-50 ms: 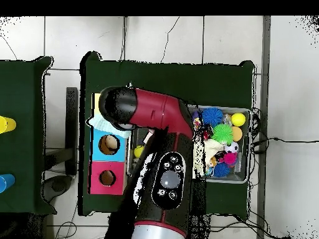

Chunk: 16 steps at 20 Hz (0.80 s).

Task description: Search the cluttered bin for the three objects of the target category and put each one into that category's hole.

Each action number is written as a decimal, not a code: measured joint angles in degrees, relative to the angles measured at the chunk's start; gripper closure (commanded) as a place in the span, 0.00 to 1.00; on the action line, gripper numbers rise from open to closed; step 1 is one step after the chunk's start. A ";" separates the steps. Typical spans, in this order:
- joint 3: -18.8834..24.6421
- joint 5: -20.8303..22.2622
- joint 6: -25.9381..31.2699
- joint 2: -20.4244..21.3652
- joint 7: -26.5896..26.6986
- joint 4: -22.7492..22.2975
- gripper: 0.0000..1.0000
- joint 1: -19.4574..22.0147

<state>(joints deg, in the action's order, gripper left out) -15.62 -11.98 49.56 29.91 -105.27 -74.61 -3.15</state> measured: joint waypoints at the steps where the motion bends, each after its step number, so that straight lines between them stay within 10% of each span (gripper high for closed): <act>1: 0.00 0.04 -0.04 0.01 0.00 -0.40 1.00 0.33; 16: 0.05 0.38 -2.90 0.00 0.00 -4.24 1.00 2.27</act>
<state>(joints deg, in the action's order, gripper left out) -15.57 -11.60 46.66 29.91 -105.27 -78.85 -0.88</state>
